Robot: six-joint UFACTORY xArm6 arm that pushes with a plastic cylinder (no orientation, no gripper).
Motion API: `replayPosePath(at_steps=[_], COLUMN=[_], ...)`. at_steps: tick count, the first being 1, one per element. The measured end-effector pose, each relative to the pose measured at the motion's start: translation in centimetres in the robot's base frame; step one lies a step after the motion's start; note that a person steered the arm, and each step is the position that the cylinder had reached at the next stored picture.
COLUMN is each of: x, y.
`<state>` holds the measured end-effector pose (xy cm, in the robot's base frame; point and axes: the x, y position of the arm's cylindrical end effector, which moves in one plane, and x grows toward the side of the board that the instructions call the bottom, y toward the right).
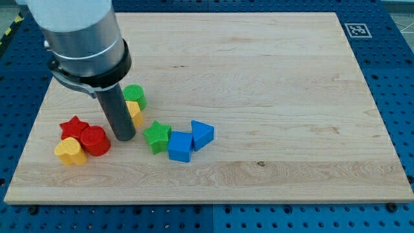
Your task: Separate the yellow hexagon and the green circle
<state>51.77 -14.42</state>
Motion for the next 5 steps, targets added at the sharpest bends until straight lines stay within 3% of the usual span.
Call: replayPosePath(at_steps=[2, 5], x=[0.5, -5.5], y=[-4.2, -2.7])
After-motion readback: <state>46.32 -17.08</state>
